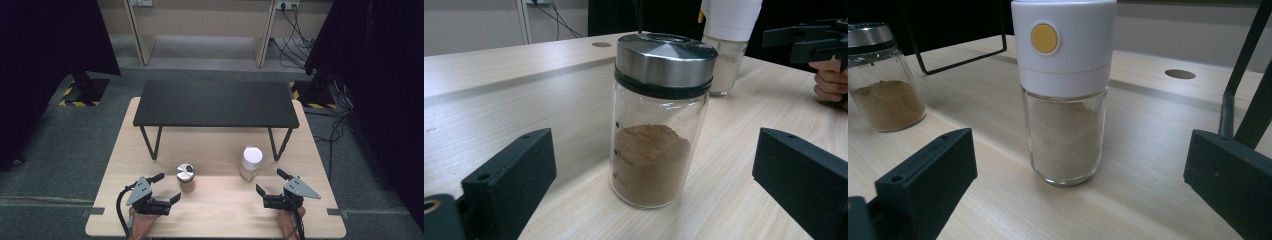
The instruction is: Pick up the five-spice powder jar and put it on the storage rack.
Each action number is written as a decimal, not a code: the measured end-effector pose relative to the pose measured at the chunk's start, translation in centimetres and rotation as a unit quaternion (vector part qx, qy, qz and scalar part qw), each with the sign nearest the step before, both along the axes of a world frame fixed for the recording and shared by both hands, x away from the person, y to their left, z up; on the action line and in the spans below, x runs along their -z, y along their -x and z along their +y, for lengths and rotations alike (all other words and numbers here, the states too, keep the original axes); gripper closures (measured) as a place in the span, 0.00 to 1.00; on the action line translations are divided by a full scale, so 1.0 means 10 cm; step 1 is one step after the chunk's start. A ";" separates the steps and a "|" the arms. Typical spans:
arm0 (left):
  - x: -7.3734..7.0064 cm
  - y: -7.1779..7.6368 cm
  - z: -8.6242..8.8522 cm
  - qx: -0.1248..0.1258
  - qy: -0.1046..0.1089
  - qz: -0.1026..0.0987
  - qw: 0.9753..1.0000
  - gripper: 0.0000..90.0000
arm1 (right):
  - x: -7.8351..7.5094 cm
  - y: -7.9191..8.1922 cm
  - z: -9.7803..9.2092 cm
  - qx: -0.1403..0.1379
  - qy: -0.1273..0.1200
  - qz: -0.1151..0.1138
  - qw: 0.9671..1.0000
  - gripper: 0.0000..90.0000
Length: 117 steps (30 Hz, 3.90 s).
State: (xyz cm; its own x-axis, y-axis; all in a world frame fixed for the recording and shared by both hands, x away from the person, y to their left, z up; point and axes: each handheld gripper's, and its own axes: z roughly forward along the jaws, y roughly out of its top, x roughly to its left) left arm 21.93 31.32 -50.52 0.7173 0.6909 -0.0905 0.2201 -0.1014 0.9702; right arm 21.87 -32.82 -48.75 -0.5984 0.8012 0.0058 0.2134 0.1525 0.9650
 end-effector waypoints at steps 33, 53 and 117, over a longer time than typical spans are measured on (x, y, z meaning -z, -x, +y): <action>-0.08 -0.08 -0.25 -0.002 0.008 -0.008 1.000 0.03 | 0.00 -0.01 -0.01 -0.003 -0.001 -0.001 1.000 0.01; -0.10 -0.24 -0.50 -0.017 -0.008 0.014 1.000 0.05 | 0.00 -0.01 -0.01 -0.003 -0.003 0.000 1.000 0.01; -0.17 -0.28 -0.62 -0.039 -0.032 0.021 0.999 0.35 | 0.00 -0.02 -0.01 -0.007 0.000 0.002 1.000 0.01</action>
State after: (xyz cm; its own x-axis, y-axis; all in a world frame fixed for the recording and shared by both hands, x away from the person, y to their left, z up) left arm 24.71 25.10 -48.87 0.6578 0.7496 -0.0735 0.2696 -0.1432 0.9523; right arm 22.10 -32.96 -48.73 -0.6088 0.7933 0.0081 0.2152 0.1553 0.9641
